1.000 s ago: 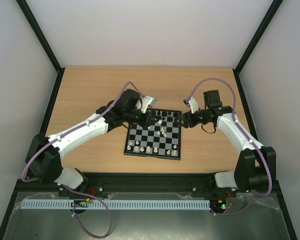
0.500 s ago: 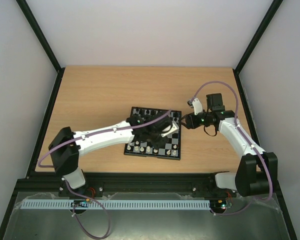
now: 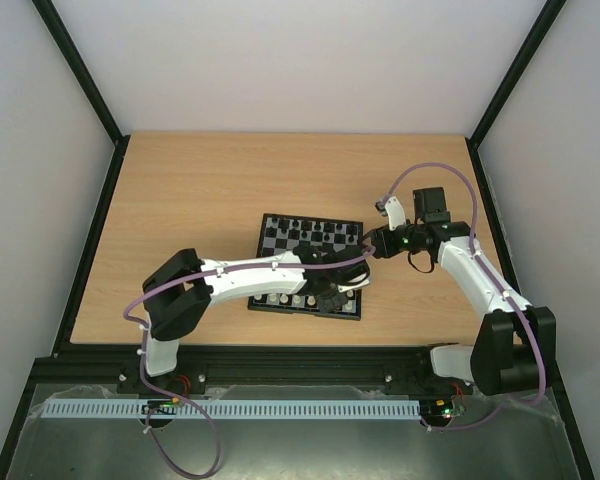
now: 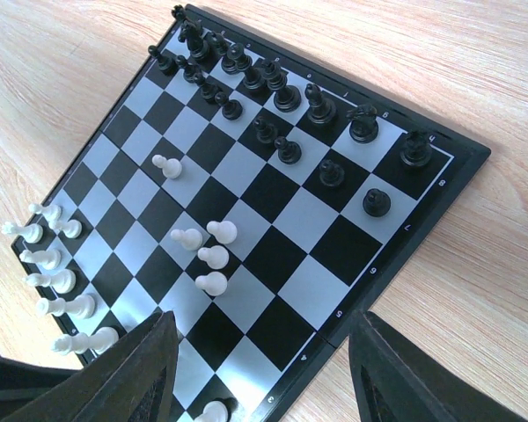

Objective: Set up the chess pieces on the board

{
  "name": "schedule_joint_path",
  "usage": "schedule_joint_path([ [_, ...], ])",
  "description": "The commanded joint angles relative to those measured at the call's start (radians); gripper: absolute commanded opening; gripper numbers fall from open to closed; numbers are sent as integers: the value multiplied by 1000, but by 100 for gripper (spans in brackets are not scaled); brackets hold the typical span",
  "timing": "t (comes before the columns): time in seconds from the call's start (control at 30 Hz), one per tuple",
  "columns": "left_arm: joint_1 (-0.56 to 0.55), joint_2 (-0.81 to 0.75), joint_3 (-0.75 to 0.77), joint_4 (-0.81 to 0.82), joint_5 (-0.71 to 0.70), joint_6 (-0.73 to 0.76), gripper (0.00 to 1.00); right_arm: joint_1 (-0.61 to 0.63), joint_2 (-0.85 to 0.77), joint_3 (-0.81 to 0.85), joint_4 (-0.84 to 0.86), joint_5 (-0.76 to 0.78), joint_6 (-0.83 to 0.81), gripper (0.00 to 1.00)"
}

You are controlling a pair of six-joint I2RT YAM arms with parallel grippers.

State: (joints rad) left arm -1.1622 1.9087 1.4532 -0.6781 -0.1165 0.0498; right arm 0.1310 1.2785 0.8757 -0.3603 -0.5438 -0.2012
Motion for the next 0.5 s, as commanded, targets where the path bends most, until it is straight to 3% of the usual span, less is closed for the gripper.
schedule_joint_path([
  [0.0, -4, 31, 38, -60, -12, 25, 5, -3, -18, -10, -15, -18, -9, 54],
  [0.47, -4, 46, 4, -75, 45, 10, 6, -3, -17, -8, -24, -40, -17, 54],
])
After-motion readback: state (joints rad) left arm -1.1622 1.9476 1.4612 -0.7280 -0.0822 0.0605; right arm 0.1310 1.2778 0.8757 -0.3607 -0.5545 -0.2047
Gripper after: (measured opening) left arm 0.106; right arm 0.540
